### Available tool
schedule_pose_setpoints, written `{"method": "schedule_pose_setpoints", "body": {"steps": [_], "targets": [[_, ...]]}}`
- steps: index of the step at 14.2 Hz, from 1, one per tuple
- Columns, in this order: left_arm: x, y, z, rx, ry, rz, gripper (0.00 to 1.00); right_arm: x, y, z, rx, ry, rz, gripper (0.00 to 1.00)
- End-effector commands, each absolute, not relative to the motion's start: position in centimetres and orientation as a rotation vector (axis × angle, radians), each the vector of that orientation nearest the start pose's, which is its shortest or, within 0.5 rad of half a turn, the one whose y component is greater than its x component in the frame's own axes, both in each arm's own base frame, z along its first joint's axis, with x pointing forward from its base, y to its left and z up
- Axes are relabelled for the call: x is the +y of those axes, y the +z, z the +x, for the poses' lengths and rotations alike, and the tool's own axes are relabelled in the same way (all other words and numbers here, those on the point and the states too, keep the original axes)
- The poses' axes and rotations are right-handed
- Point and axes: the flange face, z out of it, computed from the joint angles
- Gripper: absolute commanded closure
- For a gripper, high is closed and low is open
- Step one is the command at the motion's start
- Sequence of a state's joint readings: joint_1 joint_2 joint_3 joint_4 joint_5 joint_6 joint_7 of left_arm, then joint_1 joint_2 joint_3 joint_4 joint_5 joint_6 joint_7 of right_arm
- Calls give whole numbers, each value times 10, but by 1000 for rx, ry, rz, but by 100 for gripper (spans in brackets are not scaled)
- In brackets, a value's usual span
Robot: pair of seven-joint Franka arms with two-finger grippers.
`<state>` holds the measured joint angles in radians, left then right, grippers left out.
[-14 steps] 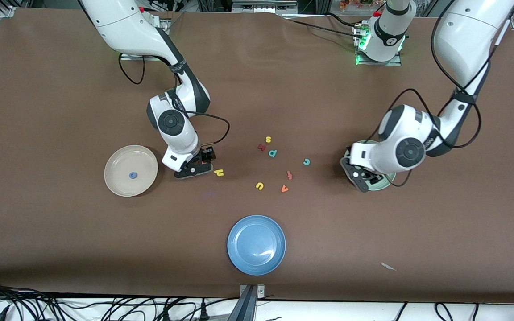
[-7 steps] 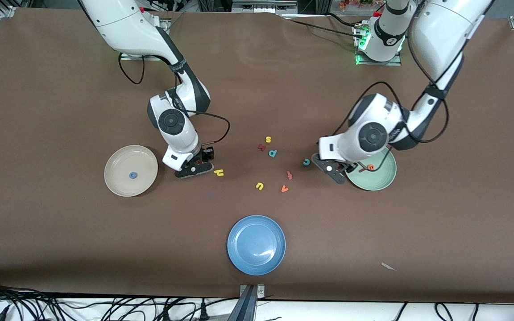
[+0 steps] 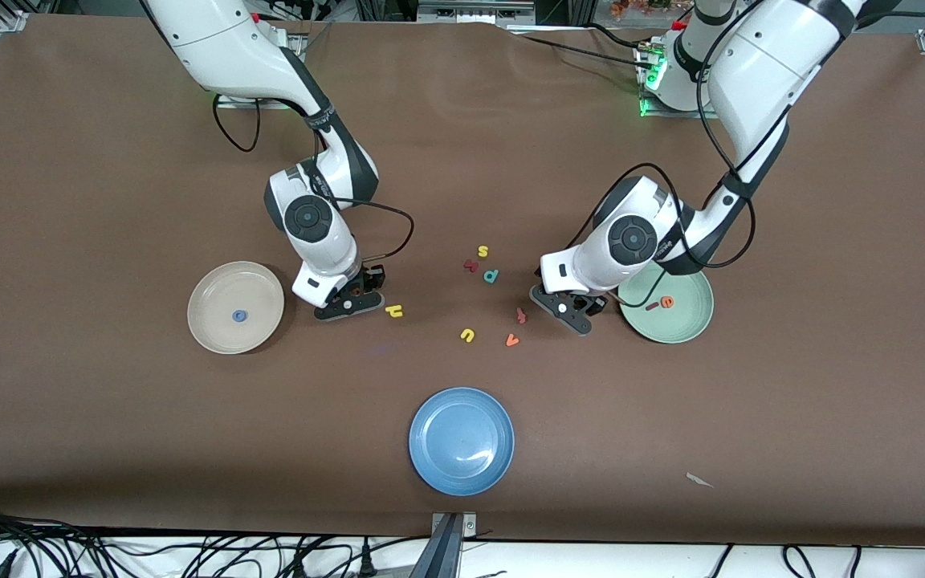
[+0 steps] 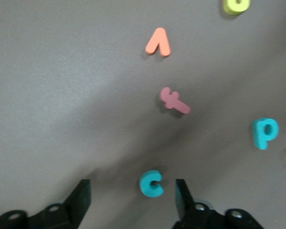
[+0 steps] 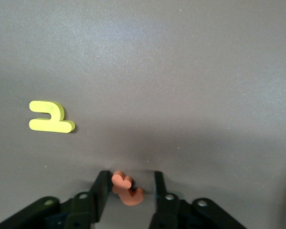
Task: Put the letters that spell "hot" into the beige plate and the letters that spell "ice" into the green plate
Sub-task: 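Grasp the cyan c with the left gripper while the right gripper lifts the t, then drop the c on the green plate while the right gripper drops the t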
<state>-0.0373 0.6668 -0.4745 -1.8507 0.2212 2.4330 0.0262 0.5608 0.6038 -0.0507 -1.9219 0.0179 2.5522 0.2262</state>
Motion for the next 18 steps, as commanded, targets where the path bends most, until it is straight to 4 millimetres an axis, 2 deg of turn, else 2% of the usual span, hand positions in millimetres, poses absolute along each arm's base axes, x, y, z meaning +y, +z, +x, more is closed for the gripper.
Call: {"method": "schedule_pose_setpoints", "body": {"steps": [1,2,4,7,10,12,13,14,15,17,18], "targets": [[-307,185,565,956,22,-3099,24,305,162,539,-435,-19,-3111,66],[-316,184,560,952,25,-3096,25,305,162,539,-435,-19,-3111,68],[-315,182,558,949,34,-3095,31,308,161,537,-435,-14,-3108,72],[-319,176,551,962,54,-3092,33,311,161,535,-429,-13,-3106,76],[-323,171,548,963,70,-3091,45,310,158,535,-427,-8,-3108,80],[-320,167,546,959,82,-3088,63,310,160,538,-420,-17,-3106,83],[-321,167,546,959,82,-3087,81,309,163,540,-416,-19,-3102,84],[-320,168,547,956,86,-3086,97,310,168,545,-400,-27,-3091,84],[-316,170,549,948,90,-3086,100,310,178,553,-381,-30,-3085,84],[-311,177,554,937,83,-3083,100,303,208,581,-340,39,-3096,84],[-311,191,557,932,81,-3070,100,299,218,589,-327,71,-3103,84]]}}
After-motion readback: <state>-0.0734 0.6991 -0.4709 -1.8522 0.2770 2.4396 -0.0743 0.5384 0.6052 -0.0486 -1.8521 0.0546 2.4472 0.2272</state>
